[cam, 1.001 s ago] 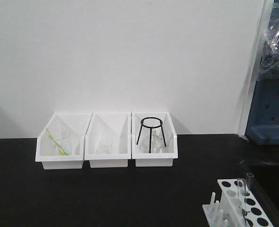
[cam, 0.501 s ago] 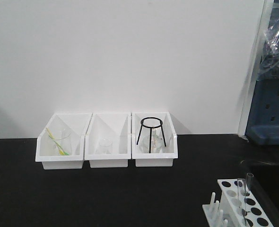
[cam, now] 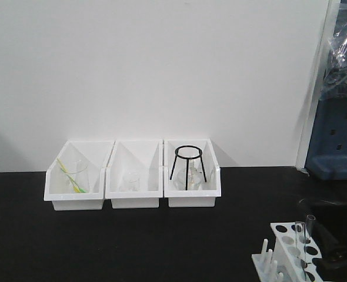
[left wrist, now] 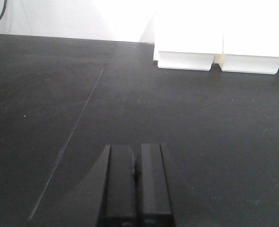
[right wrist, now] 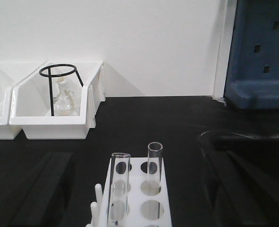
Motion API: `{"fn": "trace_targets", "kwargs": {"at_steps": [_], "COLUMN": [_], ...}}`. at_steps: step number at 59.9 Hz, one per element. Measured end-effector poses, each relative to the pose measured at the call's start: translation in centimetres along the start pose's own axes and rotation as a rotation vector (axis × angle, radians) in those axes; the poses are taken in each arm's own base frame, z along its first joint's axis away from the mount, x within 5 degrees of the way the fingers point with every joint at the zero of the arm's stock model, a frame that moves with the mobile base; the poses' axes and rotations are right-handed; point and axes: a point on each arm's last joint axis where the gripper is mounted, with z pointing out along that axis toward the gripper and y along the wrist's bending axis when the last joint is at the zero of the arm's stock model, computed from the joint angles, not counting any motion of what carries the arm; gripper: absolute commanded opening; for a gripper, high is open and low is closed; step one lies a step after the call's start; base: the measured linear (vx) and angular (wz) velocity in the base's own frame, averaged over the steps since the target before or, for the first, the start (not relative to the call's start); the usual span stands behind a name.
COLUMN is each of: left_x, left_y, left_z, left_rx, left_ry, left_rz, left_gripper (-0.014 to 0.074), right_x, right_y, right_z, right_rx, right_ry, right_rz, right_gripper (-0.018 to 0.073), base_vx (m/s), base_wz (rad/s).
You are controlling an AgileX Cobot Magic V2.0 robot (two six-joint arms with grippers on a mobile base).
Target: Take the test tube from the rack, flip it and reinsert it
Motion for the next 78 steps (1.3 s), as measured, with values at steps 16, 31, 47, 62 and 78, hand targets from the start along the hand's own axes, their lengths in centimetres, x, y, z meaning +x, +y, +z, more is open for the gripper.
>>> {"fn": "trace_targets", "kwargs": {"at_steps": [16, 31, 47, 62, 78], "left_x": [0.0, 0.0, 0.0, 0.0, 0.0], "left_y": [0.0, 0.0, 0.0, 0.0, 0.0], "left_z": [0.0, 0.0, 0.0, 0.0, 0.0], "left_rx": [0.0, 0.0, 0.0, 0.0, 0.0], "left_ry": [0.0, 0.0, 0.0, 0.0, 0.0], "left_rz": [0.0, 0.0, 0.0, 0.0, 0.0], "left_gripper": [-0.0006, -0.0006, -0.0006, -0.0006, -0.0006], "right_x": [3.4, 5.0, 5.3, 6.5, 6.6], "right_y": [0.5, 0.6, 0.8, 0.7, 0.5], "right_z": [3.0, 5.5, 8.0, 8.6, 8.7], "right_rx": [-0.074, -0.102, -0.128, -0.126, -0.105], "right_ry": [-0.01, -0.013, -0.001, 0.042, 0.043], "right_rz": [0.009, 0.02, 0.02, 0.023, -0.01], "right_gripper": [0.0503, 0.0503, 0.048, 0.0449, 0.0265], "base_vx": [0.0, 0.0, 0.0, 0.0, 0.0], "base_wz": [0.0, 0.0, 0.0, 0.0, 0.0]}}
